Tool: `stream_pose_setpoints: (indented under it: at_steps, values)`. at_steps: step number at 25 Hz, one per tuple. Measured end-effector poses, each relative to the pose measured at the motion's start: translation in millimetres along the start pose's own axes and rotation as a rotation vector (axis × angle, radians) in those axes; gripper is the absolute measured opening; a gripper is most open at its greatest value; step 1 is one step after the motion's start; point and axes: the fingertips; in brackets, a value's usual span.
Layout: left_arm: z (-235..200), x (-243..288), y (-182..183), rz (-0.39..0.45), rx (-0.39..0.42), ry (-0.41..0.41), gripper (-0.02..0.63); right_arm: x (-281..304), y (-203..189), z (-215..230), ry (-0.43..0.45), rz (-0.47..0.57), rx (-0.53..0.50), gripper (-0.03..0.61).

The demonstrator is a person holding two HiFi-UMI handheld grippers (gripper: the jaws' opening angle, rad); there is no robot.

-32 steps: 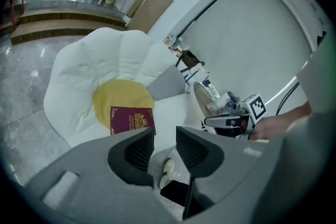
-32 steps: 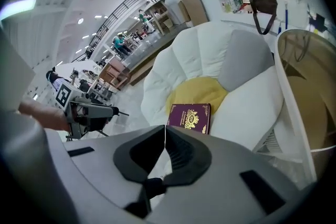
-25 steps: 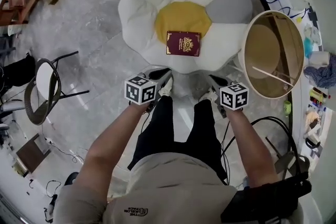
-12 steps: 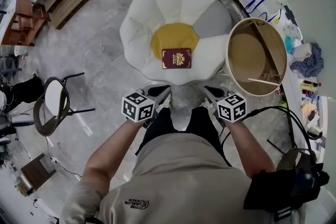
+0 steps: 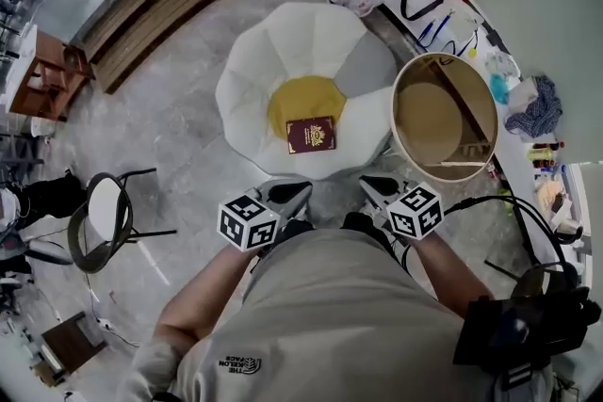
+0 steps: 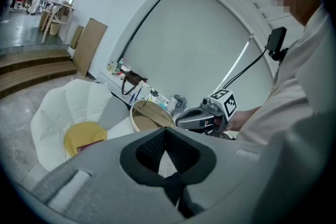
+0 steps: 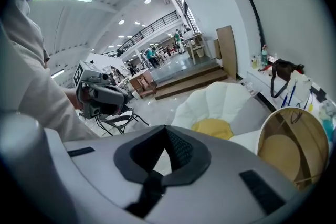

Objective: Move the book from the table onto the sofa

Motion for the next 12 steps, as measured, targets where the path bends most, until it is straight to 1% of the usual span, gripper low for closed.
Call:
stream_pose_setpoints:
  at_steps: [5,12]
  values:
    - [8,-10,7,0.018,0.017,-0.012,0.008,-12,10,-13,-0.012,0.016,-0.037,0.012]
    - [11,-20,4,0.006,0.055,-0.022,0.008,-19,19,-30,-0.023,0.025,-0.077,0.012]
Point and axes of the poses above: the fingertips, and each gripper's own axes: x forward along the fingers, z to its right, y out of its top, and after that the axes turned 3 degrees about z, right-handed
